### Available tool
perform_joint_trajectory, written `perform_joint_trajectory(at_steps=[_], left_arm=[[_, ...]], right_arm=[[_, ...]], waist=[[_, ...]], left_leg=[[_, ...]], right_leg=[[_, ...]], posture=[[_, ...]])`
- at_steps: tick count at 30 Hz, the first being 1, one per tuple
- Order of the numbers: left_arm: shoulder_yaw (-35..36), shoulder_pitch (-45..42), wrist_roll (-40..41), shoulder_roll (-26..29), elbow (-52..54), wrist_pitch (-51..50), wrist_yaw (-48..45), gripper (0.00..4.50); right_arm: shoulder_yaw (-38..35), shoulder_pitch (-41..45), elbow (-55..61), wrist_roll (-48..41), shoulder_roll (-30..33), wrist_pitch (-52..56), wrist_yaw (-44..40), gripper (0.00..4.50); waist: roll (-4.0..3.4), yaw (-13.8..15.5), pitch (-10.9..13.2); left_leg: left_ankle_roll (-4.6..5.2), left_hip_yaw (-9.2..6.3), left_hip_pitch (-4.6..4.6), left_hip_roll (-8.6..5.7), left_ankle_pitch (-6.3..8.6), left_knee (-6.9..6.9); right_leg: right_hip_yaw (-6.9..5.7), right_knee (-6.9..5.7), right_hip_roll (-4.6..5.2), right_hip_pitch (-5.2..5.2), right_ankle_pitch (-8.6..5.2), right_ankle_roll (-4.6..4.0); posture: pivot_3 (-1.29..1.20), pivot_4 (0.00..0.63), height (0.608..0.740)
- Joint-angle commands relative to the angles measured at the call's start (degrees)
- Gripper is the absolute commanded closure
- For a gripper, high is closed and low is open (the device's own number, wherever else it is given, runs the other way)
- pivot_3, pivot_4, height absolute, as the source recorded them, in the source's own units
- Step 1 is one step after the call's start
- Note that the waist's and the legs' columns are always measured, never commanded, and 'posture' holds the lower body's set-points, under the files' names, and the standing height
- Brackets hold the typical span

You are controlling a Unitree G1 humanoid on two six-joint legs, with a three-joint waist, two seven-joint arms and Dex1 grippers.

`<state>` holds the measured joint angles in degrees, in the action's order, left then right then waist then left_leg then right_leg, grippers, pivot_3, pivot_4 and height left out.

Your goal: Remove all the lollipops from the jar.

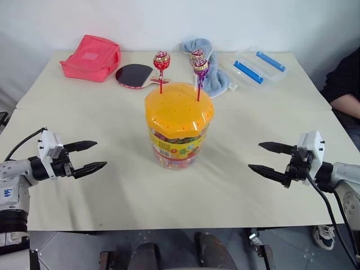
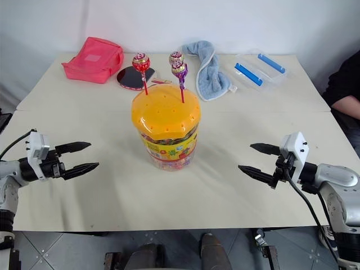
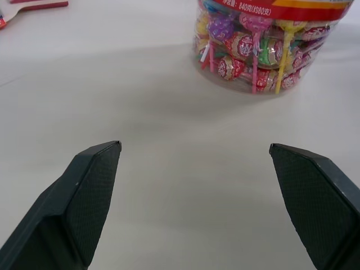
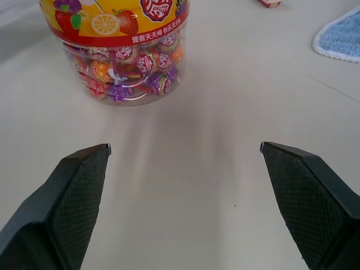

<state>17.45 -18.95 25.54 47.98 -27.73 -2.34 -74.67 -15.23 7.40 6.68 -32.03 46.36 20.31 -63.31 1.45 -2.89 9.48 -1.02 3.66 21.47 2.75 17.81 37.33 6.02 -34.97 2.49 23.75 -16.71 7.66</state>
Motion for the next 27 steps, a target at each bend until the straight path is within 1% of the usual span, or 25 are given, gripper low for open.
perform_joint_trajectory(at_steps=[1,4,7,10,12,14,16,18,20,22,24,27], left_arm=[[1.64,-0.61,1.34,0.51,0.45,0.62,-1.00,0.00],[1.70,-0.12,1.78,1.86,3.14,-5.00,1.09,0.00],[2.41,1.08,3.65,3.15,7.65,-10.23,1.04,0.00],[3.51,2.04,5.46,4.42,11.44,-12.77,0.05,0.00],[5.23,0.64,7.65,6.31,12.74,-15.22,-1.34,0.00],[7.16,-2.26,11.09,8.70,13.79,-19.11,-2.82,0.00],[7.23,-5.35,11.63,10.25,13.90,-19.17,-3.73,0.00],[6.74,-9.34,11.50,10.43,13.04,-17.92,-3.66,0.00],[4.52,-14.76,11.10,9.98,12.54,-17.81,-3.86,0.00],[1.93,-19.49,10.91,8.97,12.43,-17.75,-5.50,0.00],[-0.86,-24.96,10.71,6.67,11.03,-17.10,-7.20,0.00],[-4.87,-33.40,8.68,1.61,6.54,-14.27,-8.53,0.00]], right_arm=[[-1.90,-0.13,2.00,-0.90,0.87,-0.35,-0.17,0.03],[-2.20,-0.01,3.02,-1.50,0.97,0.06,-0.03,0.03],[-2.28,0.29,3.56,-1.81,1.05,0.36,0.19,0.03],[-2.35,0.19,4.66,-2.46,1.38,0.69,-0.17,0.03],[-3.05,0.16,6.78,-3.83,2.23,1.76,-0.69,0.03],[-4.76,0.36,9.38,-6.41,3.74,4.05,-1.16,0.03],[-6.49,0.88,11.13,-8.97,5.10,6.26,-1.29,0.03],[-7.85,1.92,12.20,-11.66,5.76,8.41,-0.57,0.03],[-8.80,3.49,13.15,-14.44,5.93,10.52,0.51,0.03],[-9.40,5.00,14.30,-16.66,5.72,12.01,1.79,0.03],[-9.91,6.63,15.58,-18.99,5.40,13.29,3.38,0.03],[-10.61,7.66,17.93,-21.82,5.80,15.27,4.95,0.03]], waist=[[0.00,0.01,0.00],[0.00,-0.01,0.00],[0.00,-0.07,0.00],[0.00,-0.06,0.00],[-0.01,-0.04,0.01],[0.03,-0.04,0.04],[0.07,0.01,0.08],[0.06,0.14,0.07],[0.06,0.40,0.08],[0.06,0.76,0.08],[0.05,1.19,0.08],[0.05,1.56,0.08]], left_leg=[[0.00,0.00,0.00,0.00,0.00,0.00],[0.00,0.00,0.00,0.00,0.00,0.00],[0.01,0.00,0.00,0.01,0.01,0.01],[-0.01,0.00,-0.01,0.02,0.02,0.01],[-0.01,0.00,-0.01,0.01,0.02,0.02],[-0.01,0.00,0.00,0.02,0.02,0.03],[-0.01,0.00,0.01,0.03,0.02,0.06],[-0.02,0.00,-0.02,0.02,0.03,0.06],[-0.02,0.02,-0.07,-0.01,0.04,0.07],[-0.02,0.02,-0.04,-0.01,0.04,0.12],[-0.02,0.05,-0.03,-0.01,0.04,0.16],[0.01,0.03,0.03,-0.01,0.07,0.32]], right_leg=[[0.00,0.00,0.00,0.00,0.00,0.00],[0.00,-0.01,0.00,0.00,0.00,0.00],[0.01,-0.03,-0.01,0.01,-0.01,0.00],[0.00,-0.05,-0.01,0.01,-0.02,-0.01],[0.00,-0.06,-0.01,0.01,-0.02,-0.02],[0.00,-0.08,-0.02,0.03,-0.04,-0.02],[0.00,-0.11,-0.03,0.05,-0.05,-0.02],[-0.01,-0.09,-0.02,0.02,-0.06,-0.02],[-0.01,-0.09,-0.02,-0.03,-0.06,-0.03],[-0.01,-0.10,-0.05,-0.02,-0.06,-0.02],[-0.01,-0.10,-0.07,-0.01,-0.07,-0.02],[-0.02,-0.12,-0.10,-0.01,-0.07,-0.01]], posture=[[0.00,0.150,0.740],[0.00,0.150,0.740],[0.00,0.150,0.740],[0.00,0.150,0.740],[0.00,0.150,0.740],[0.00,0.150,0.740],[0.00,0.150,0.740],[0.00,0.150,0.740],[0.00,0.150,0.740],[0.00,0.150,0.740],[0.00,0.150,0.740],[0.00,0.150,0.740]])
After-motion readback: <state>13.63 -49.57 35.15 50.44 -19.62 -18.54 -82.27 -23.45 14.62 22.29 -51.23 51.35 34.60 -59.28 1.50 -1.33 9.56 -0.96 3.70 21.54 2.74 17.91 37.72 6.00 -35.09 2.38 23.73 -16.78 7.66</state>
